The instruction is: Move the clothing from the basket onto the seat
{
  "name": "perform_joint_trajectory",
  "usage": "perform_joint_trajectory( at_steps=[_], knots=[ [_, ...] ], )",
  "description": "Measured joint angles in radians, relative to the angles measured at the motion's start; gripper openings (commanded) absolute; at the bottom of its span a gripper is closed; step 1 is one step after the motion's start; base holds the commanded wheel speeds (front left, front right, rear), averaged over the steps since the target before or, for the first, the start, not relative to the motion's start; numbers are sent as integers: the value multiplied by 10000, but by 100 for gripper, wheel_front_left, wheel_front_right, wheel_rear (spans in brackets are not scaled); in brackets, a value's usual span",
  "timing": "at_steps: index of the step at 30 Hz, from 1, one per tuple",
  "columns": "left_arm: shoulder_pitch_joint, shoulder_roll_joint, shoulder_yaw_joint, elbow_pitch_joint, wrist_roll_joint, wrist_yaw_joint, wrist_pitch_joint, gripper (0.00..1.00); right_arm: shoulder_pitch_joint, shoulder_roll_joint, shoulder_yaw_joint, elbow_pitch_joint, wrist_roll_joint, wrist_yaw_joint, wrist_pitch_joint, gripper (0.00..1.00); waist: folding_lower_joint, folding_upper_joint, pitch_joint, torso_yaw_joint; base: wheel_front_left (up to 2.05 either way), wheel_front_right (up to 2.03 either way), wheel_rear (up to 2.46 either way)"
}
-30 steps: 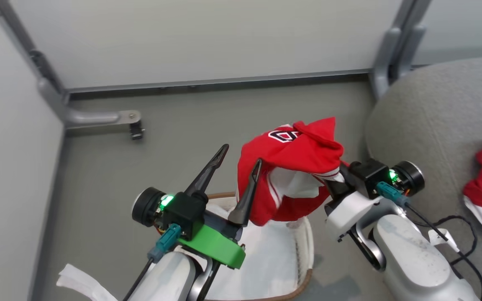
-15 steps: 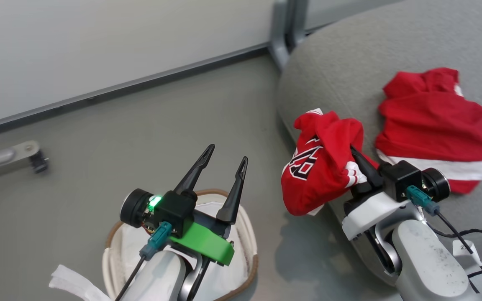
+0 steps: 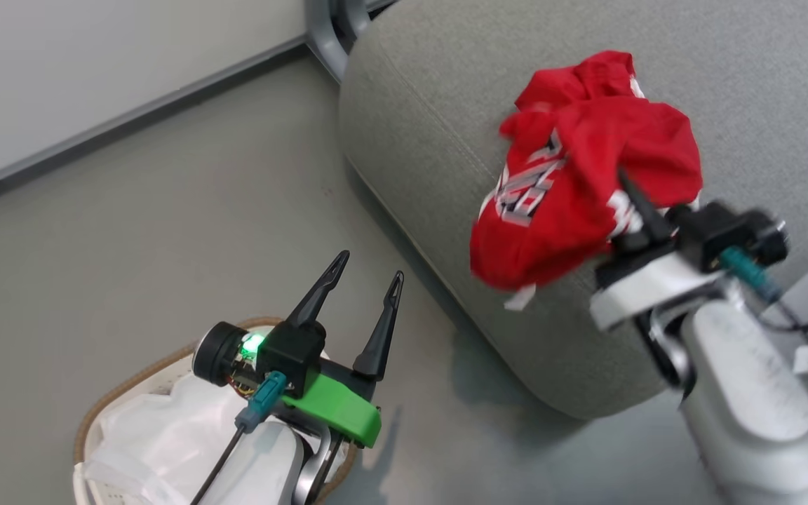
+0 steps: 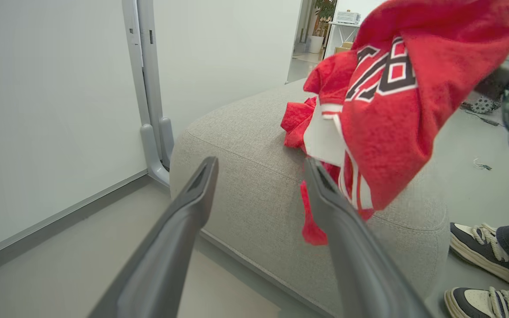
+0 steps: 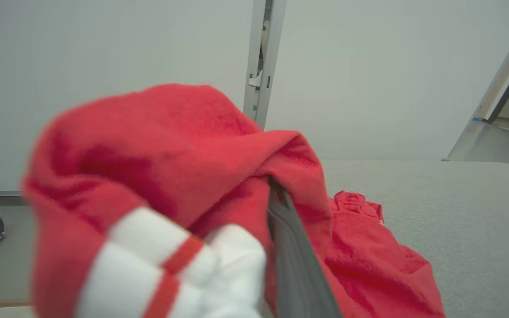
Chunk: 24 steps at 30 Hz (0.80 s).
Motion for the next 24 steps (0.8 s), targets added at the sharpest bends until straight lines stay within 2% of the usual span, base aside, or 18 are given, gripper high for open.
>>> perform_joint_trajectory(
  at_steps=[7, 12, 19, 24],
  knots=[
    [-225, 104, 2, 280, 178, -36, 0, 100, -1981, -1127, -953, -267, -188, 0, -2, 0, 0, 0, 785, -186, 0, 0, 0],
    [-484, 305, -13, 435, 226, -40, 0, 100, -3075, -1908, -1845, 276, -731, 0, -2, 0, 0, 0, 1399, -51, 0, 0, 0],
    [-967, 631, -305, 558, 226, -40, 0, 100, -3973, -2332, -3411, 1227, -1695, 0, -2, 0, 0, 0, 2257, 372, 0, 0, 0],
    [-1301, 704, -545, 662, 221, -40, 0, 100, -4124, -2128, -4947, 2136, -2660, 0, -2, 0, 0, 0, 2818, 732, 0, 0, 0]
  ],
)
